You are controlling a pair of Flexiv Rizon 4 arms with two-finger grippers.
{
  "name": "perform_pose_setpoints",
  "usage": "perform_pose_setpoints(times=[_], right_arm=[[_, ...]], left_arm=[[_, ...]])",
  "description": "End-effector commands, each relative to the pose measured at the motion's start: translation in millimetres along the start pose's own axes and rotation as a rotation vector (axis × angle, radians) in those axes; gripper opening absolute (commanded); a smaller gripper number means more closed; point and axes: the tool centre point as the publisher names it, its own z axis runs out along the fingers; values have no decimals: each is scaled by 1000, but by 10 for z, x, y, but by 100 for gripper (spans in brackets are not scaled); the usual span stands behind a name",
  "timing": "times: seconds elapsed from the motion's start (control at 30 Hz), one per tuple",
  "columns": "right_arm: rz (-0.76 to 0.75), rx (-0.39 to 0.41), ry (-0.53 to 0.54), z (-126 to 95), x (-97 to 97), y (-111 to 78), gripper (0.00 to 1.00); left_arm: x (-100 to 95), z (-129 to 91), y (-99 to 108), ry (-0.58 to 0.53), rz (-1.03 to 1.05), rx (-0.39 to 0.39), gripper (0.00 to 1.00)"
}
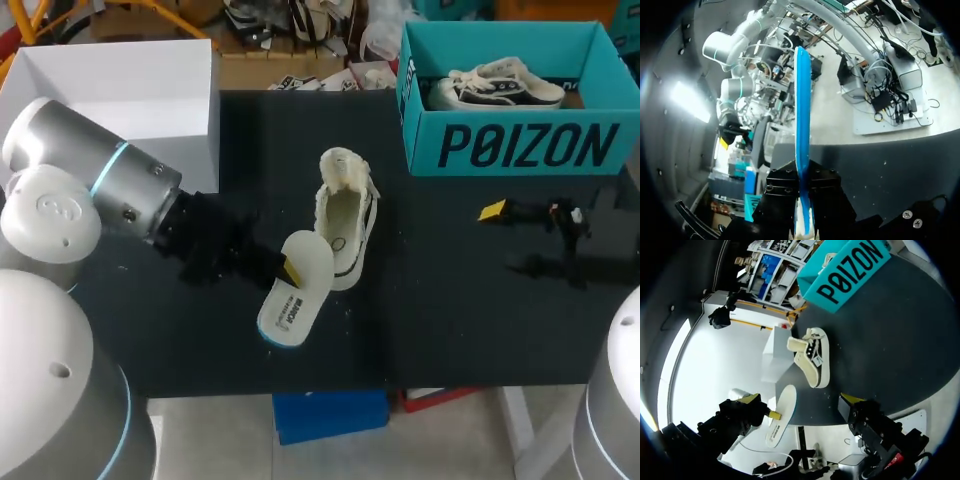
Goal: Take the shoe out of the shoebox, open the shoe tongue, remove and reinsert the insole, then place the shoe into the shoebox
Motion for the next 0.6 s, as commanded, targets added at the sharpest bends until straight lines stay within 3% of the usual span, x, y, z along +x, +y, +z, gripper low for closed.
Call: perform_pose_setpoints(times=[0.03, 0.6], right_arm=[[1, -63, 0, 30, 2, -31, 100], [1, -63, 0, 30, 2, -31, 100]], left_arm=[[17, 3, 124, 24, -4, 61, 0], [63, 198, 606, 151, -35, 109, 0]])
